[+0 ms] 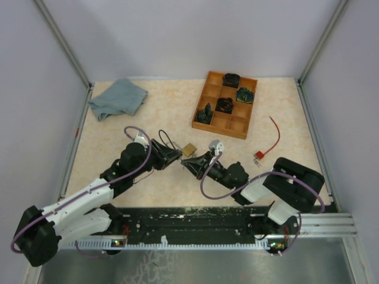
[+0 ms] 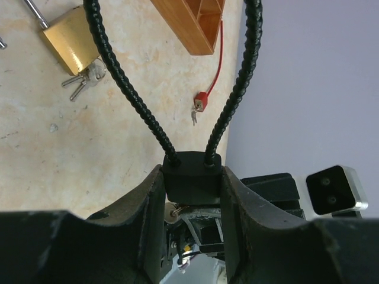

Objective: Unlock with the key

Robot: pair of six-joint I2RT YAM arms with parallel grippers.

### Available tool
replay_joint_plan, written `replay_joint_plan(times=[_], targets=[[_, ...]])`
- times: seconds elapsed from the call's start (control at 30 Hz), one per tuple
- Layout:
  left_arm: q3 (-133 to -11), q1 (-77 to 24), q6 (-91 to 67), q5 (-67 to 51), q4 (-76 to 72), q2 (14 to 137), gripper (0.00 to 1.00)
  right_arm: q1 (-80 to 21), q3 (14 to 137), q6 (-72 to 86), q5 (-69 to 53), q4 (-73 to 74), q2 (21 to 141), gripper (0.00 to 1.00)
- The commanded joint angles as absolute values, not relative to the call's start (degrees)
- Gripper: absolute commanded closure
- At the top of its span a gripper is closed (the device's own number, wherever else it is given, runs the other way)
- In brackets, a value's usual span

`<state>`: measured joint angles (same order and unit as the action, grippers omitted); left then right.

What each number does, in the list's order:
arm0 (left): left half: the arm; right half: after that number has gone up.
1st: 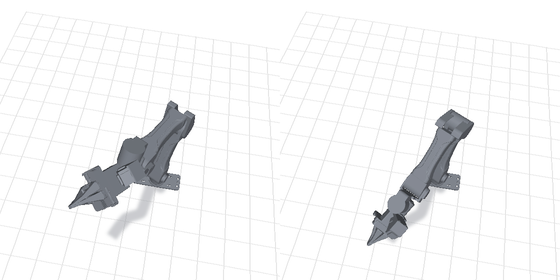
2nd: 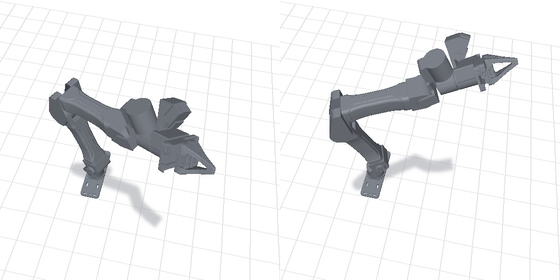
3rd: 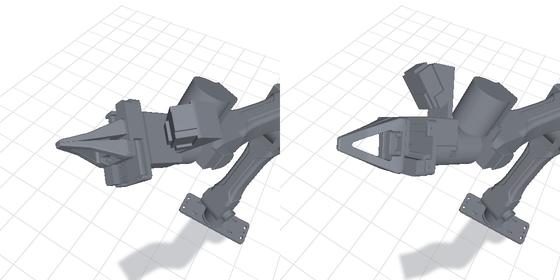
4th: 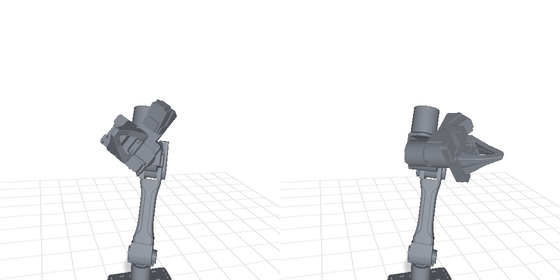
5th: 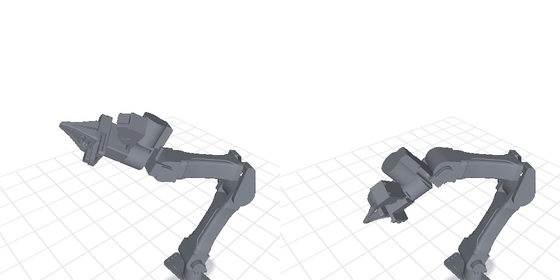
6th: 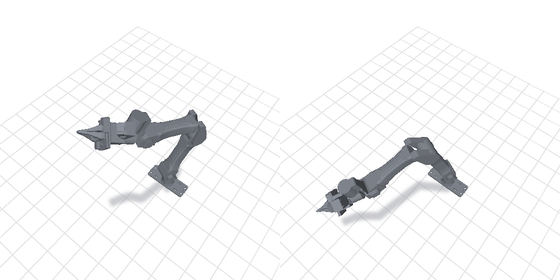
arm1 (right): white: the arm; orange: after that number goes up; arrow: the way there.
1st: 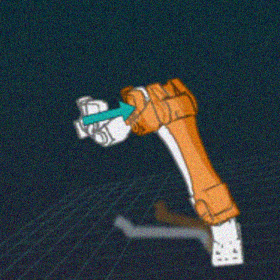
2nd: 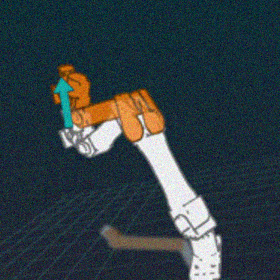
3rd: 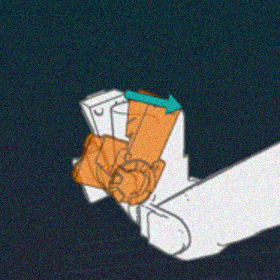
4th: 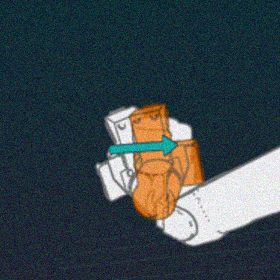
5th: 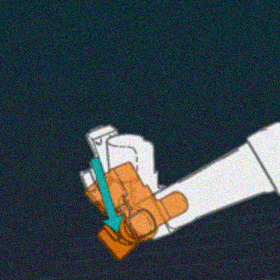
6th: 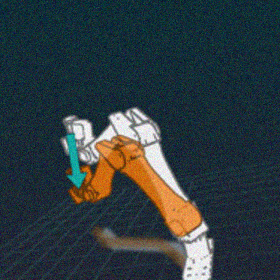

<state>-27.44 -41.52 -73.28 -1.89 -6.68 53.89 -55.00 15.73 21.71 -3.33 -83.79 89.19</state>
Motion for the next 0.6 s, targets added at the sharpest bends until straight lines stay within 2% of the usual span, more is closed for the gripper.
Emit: replay_joint_plan(times=[0.0, 0.27, 0.57], targets=[[-29.04, -45.07, -73.45, -16.23, -8.92, 53.22, 1.0, -52.13, 18.48, 21.86, -3.08, -88.13, 86.71, 1.0], [-30.87, -47.86, -70.13, -15.45, -8.74, 55.47, 1.0, -50.03, 24.93, 21.28, -6.88, -74.13, 81.71, 1.0], [-32.62, -49.66, -64.88, -8.23, -1.08, 54.93, 1.0, -44.94, 24.34, 26.04, -12.67, -76.51, 76.85, 1.0]])
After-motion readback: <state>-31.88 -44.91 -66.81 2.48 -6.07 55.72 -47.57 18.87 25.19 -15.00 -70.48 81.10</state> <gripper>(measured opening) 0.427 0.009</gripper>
